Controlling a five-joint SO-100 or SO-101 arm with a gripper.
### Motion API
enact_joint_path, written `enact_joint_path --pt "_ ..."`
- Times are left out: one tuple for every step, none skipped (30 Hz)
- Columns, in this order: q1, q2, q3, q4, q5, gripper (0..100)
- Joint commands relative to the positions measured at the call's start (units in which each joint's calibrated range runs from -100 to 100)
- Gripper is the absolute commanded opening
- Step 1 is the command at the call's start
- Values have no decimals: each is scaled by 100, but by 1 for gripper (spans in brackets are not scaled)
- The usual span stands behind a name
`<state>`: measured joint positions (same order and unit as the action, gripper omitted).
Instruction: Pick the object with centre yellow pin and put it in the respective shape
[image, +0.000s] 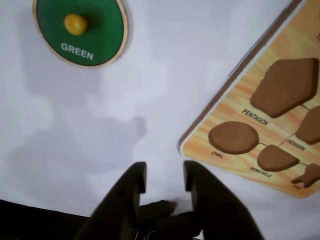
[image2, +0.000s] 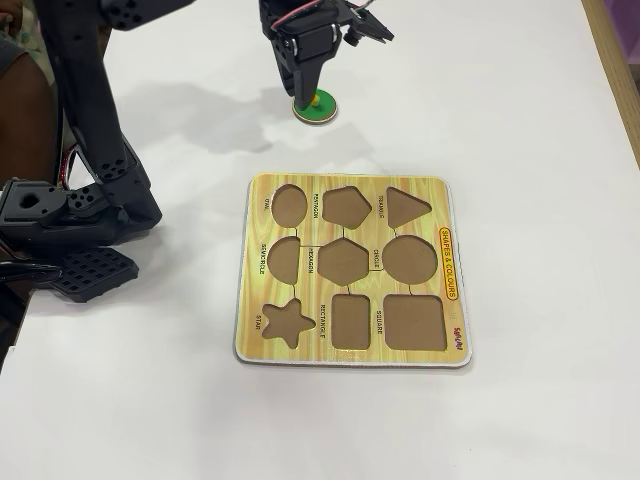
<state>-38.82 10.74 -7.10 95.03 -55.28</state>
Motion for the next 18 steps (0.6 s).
enact_joint_path --pt "-34 73 -450 -22 -11 10" --pt "-24 123 -486 -22 0 10" --pt "-24 181 -522 -22 10 10" --pt "-24 240 -549 -22 15 10" --pt "-24 290 -594 -22 15 10" --pt "-24 340 -621 -22 15 10" --pt "-14 357 -638 -22 15 10" --pt "-14 382 -638 -22 15 10" --pt "-14 382 -638 -22 15 10" --pt "-14 382 -638 -22 15 10" --pt "-14 391 -638 -22 10 10" --pt "-14 391 -638 -22 10 10" --pt "-14 399 -629 -22 0 10" --pt "-14 407 -629 -22 -6 10" --pt "-14 432 -629 -22 -11 10" --pt "-14 491 -647 -22 -16 10" --pt "-24 566 -683 -30 -21 10" --pt "-24 650 -782 -30 -16 10"
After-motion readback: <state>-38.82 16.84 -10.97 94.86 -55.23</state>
